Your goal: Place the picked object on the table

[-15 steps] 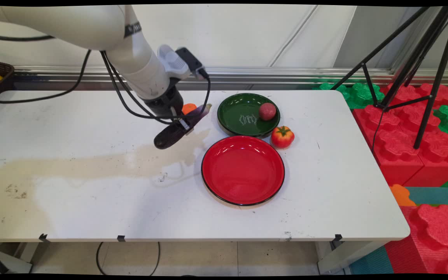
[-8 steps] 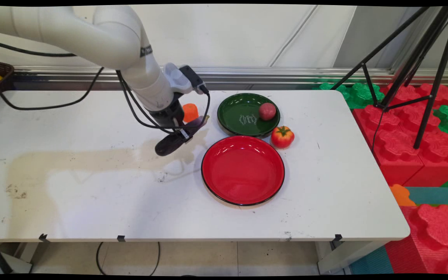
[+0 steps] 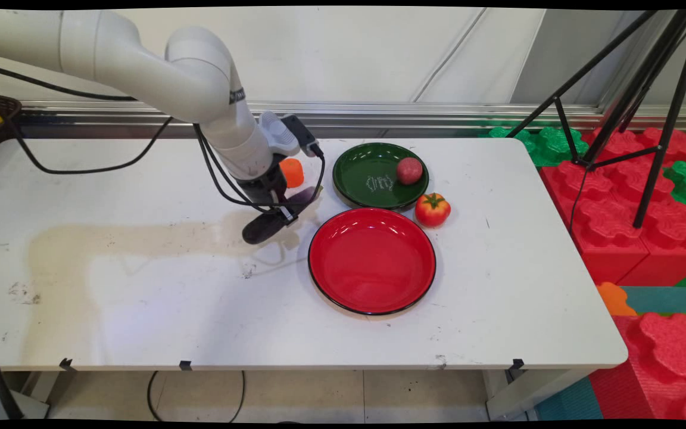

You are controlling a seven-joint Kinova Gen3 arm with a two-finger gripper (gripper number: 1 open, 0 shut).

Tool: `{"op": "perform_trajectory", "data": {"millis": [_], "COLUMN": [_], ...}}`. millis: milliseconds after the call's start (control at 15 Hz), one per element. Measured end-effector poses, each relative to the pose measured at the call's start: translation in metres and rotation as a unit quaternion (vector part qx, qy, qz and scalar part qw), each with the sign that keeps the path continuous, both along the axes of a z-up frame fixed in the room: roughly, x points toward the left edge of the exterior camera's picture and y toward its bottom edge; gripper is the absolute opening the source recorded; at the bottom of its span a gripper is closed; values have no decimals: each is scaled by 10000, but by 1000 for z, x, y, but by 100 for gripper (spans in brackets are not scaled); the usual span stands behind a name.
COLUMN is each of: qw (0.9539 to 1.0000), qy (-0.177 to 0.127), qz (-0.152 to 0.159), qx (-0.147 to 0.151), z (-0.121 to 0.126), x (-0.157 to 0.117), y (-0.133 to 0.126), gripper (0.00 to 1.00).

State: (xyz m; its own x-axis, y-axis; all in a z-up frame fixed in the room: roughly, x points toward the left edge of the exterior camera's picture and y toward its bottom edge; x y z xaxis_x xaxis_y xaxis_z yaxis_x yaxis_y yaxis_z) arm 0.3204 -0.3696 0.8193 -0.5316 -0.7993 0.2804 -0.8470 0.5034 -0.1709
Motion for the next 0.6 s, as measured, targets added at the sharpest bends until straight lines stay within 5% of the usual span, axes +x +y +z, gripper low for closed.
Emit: {"op": "perform_trajectory", "data": {"millis": [133, 200, 600], "qw": [10000, 10000, 9996], "qy": [-2, -3, -33], "qz": [-40, -57, -262], "qx": [20, 26, -31], "z": [-5, -7, -10], "x": [0, 0, 0], "y": [-2, -3, -8], "gripper": [0, 100, 100]}}
